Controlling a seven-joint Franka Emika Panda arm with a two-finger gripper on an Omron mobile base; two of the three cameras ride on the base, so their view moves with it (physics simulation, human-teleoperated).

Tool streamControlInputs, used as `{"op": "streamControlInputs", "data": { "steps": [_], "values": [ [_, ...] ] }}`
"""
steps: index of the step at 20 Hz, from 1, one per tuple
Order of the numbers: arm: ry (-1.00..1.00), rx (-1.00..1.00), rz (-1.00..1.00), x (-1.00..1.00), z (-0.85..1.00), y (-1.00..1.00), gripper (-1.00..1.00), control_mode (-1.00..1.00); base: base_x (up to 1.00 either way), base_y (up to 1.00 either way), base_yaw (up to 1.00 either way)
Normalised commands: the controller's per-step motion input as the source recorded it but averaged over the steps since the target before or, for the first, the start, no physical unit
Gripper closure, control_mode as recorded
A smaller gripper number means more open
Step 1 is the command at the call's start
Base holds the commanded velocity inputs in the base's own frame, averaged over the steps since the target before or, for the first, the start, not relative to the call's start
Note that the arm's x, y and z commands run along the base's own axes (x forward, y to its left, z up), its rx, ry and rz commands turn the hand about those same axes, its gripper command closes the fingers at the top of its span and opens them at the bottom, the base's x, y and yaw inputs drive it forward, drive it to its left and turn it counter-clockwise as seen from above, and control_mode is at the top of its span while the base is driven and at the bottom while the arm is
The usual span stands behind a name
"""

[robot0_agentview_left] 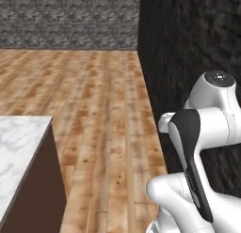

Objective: Gather the mushroom and lime from the fridge and place them on a tray on the dining counter. Then gather the chicken drumsticks from the fridge and place them on the other tray.

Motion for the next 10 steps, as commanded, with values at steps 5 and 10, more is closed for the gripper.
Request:
{"op": "streamControlInputs", "data": {
  "steps": [5, 10],
  "values": [
    [0.0, 0.0, 0.0, 0.0, 0.0, 0.0, 1.0, 1.0, 0.97, -0.33, 0.4],
    [0.0, 0.0, 0.0, 0.0, 0.0, 0.0, 1.0, 1.0, 0.97, -0.35, 0.39]
  ]
}}
